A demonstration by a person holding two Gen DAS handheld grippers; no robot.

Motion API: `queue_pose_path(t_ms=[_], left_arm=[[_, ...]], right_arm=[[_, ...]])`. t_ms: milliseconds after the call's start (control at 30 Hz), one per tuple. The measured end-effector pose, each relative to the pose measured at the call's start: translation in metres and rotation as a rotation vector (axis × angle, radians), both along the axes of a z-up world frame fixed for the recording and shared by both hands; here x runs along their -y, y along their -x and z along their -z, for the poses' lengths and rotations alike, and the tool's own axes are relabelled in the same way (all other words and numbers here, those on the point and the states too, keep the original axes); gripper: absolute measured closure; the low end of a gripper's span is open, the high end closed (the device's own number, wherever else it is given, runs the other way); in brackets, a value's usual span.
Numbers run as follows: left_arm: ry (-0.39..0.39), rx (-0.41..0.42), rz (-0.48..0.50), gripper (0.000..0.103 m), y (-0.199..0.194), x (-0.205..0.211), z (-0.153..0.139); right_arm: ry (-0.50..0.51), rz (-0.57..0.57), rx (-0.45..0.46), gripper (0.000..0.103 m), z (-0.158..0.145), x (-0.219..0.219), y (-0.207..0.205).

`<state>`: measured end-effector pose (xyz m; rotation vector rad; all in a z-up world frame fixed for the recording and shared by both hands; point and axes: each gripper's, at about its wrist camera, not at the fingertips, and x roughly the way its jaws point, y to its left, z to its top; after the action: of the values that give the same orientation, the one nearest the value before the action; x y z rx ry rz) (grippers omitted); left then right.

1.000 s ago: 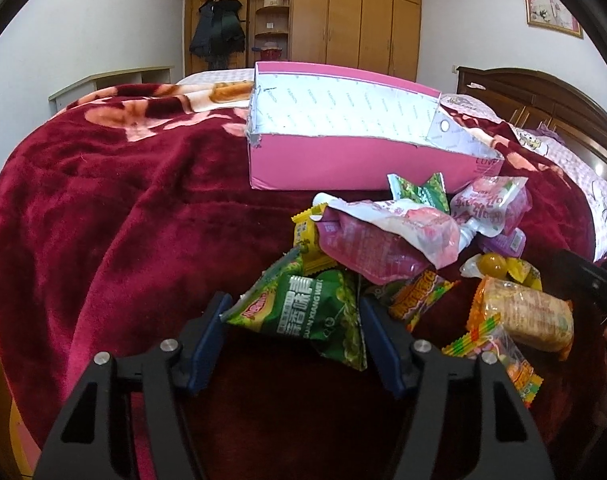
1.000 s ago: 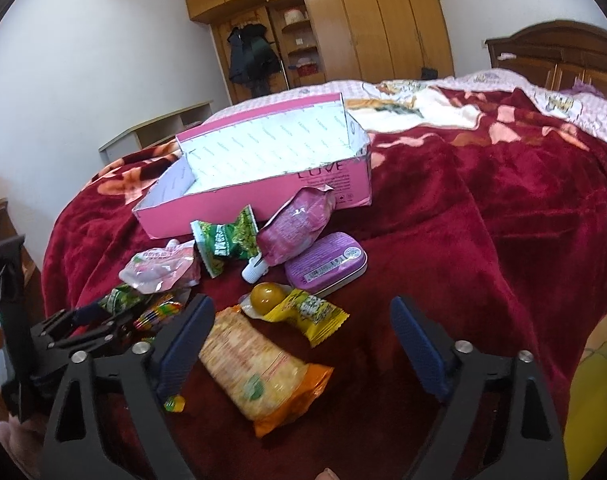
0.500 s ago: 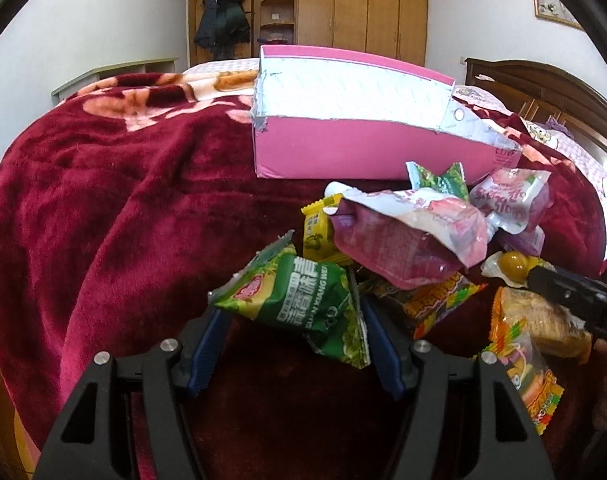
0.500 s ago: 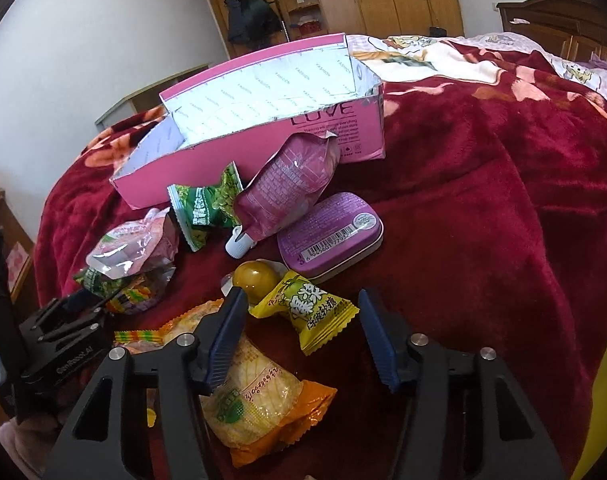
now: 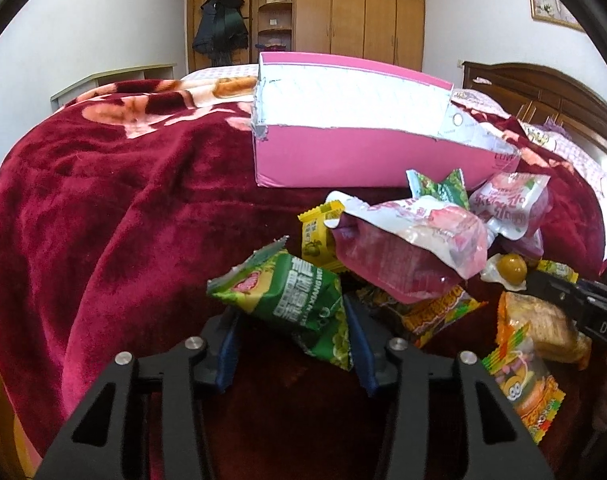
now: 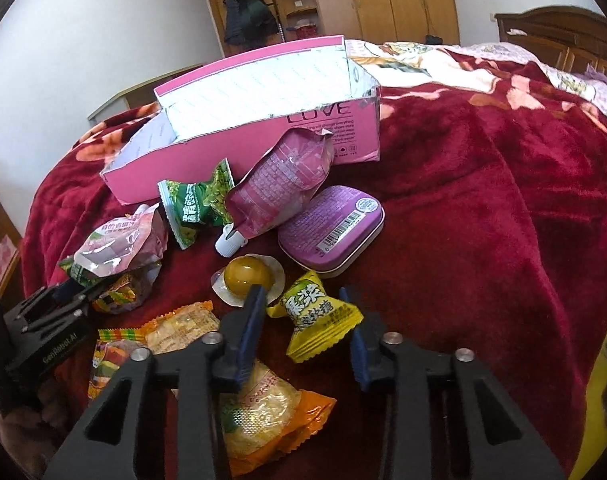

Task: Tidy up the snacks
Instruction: 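Grasp the green grape bag with the left tool while the right tool grasps the yellow packet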

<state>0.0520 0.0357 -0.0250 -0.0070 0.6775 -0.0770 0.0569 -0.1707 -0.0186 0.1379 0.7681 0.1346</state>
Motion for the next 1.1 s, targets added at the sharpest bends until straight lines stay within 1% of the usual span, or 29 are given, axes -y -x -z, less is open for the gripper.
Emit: queue_pose_path(t_ms=[33,100,200,300,433,700,867,1100], left_arm=[[0.009,0.000,0.000,0.055,0.001,-0.001,0.000],[0.029,0.000,-0.002,0.057,0.002,-0.005,-0.001],[0.046,0.005,-0.005,0.057,0.006,-0.009,-0.004],[0.035,0.011,-0.010,0.057,0.010,-0.010,-0.007],[0.056,0.013,-0.013,0.057,0.016,-0.014,-0.013],[0.077,0.063,-0.015,0.058,0.033,-0.014,-0.032],[0.086,0.080,0.002,0.057,0.033,-0.009,-0.043],[0.075,0.100,0.017,0.057,0.021,-0.002,-0.059]], right_arm=[[-0.002,-0.006,0.005,0.073,-0.001,0.001,0.001],[0.004,-0.009,0.018,0.080,-0.003,0.000,0.004],[0.009,-0.025,0.029,0.079,-0.007,-0.001,0.009],[0.015,-0.032,0.049,0.080,-0.011,-0.001,0.013],[-0.002,-0.021,0.072,0.080,-0.017,0.001,0.020],[-0.004,-0.027,0.114,0.080,-0.031,-0.002,0.028],[-0.013,-0.057,0.133,0.080,-0.042,-0.005,0.028],[-0.020,-0.090,0.130,0.080,-0.052,-0.009,0.017]])
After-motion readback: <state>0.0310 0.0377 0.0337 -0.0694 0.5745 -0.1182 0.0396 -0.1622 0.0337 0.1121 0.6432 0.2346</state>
